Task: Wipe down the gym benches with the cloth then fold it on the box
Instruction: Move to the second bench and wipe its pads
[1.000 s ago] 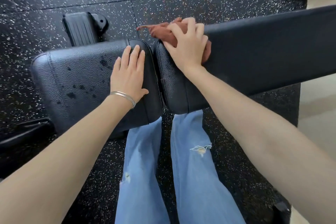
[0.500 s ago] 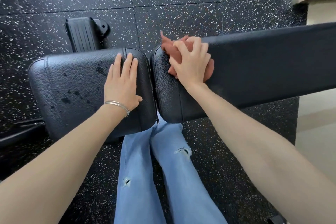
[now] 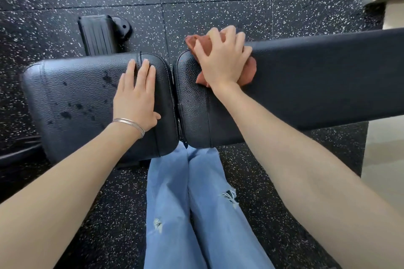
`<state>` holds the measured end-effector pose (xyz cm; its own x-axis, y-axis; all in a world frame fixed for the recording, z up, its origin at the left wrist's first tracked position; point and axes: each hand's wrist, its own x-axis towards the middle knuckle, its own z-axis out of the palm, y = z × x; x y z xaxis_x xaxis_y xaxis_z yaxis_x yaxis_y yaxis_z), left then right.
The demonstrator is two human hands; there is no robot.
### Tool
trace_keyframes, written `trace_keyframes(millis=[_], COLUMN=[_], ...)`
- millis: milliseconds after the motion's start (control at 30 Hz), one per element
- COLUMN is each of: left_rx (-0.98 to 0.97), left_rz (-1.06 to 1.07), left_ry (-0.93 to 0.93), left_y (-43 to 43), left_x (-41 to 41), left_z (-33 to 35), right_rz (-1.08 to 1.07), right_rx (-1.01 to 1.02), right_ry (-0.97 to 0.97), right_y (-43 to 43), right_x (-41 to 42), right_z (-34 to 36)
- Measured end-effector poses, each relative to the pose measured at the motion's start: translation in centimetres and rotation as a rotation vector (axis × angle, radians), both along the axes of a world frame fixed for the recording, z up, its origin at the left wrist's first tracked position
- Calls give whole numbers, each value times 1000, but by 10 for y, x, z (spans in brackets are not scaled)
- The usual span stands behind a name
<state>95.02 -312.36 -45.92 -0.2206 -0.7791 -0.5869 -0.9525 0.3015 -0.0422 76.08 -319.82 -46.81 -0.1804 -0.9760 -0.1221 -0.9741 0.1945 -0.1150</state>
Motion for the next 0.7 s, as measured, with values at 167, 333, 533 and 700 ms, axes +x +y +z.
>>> trace_keyframes(millis=[167, 333, 533, 700], left_rx=[3, 14, -1, -6], left_rz=[11, -31, -9, 10], left_ry=[-18, -42, -19, 14], left_y=[-1, -1, 0, 0], left_x=[-2, 0, 1, 3], left_z=[4, 1, 2, 3], right_rz=[452, 298, -217, 247], right_rx=[-62, -68, 39, 72], right_ry=[-63, 8, -7, -12], right_y=[51, 43, -40, -30], right_x=[-30, -90, -48, -25], right_z=[6, 5, -4, -2])
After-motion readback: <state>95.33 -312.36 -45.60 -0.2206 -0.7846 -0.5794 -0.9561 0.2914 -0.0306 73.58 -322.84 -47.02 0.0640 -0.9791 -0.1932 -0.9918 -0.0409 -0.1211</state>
